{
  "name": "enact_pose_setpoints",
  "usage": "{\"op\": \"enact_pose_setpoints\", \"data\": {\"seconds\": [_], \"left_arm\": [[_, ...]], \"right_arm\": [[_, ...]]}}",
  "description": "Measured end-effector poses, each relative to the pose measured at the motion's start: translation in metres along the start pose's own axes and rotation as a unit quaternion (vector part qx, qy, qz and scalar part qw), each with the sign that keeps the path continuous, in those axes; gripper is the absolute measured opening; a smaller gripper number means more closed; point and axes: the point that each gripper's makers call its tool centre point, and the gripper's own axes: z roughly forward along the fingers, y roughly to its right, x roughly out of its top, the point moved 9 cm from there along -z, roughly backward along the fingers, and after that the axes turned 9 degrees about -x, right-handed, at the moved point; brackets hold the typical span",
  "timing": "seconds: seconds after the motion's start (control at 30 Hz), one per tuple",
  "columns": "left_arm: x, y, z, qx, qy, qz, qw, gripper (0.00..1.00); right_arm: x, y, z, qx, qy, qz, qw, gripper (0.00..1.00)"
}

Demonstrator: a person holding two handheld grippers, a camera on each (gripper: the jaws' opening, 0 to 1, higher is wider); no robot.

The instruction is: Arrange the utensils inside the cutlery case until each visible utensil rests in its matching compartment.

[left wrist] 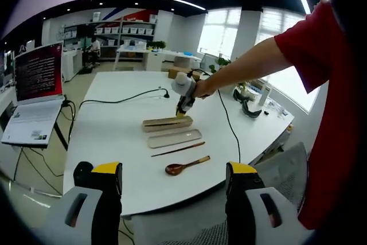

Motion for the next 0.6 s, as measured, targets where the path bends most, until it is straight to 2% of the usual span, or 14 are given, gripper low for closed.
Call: {"op": "enact_pose_setpoints", "data": {"seconds": [0.07, 0.1, 0.17, 0.37, 0.6], "left_arm": [[-0.004, 0.001, 0.000, -0.015, 0.000, -0.011, 0.9998, 0.80], [-0.005, 0.002, -0.001, -0.014, 0.004, -0.011, 0.9998, 0.81], [-0.007, 0.003, -0.001, -0.017, 0.001, -0.013, 0.9998, 0.81], [-0.006, 0.004, -0.005, -0.017, -0.001, -0.004, 0.9998, 0.81], [-0.005, 0.001, -0.005, -0.009, -0.002, -0.001, 1.0000, 0.80]], "right_arm": [[-0.004, -0.002, -0.008, -0.005, -0.002, 0.000, 1.0000, 0.08], [-0.005, -0.009, -0.017, -0.009, -0.001, -0.005, 1.0000, 0.09], [-0.007, -0.012, -0.024, -0.012, 0.006, 0.003, 0.9999, 0.11], [-0.015, -0.019, -0.044, -0.019, 0.027, 0.016, 0.9993, 0.14], [-0.018, -0.039, -0.071, -0.031, 0.065, 0.001, 0.9974, 0.15]]}}
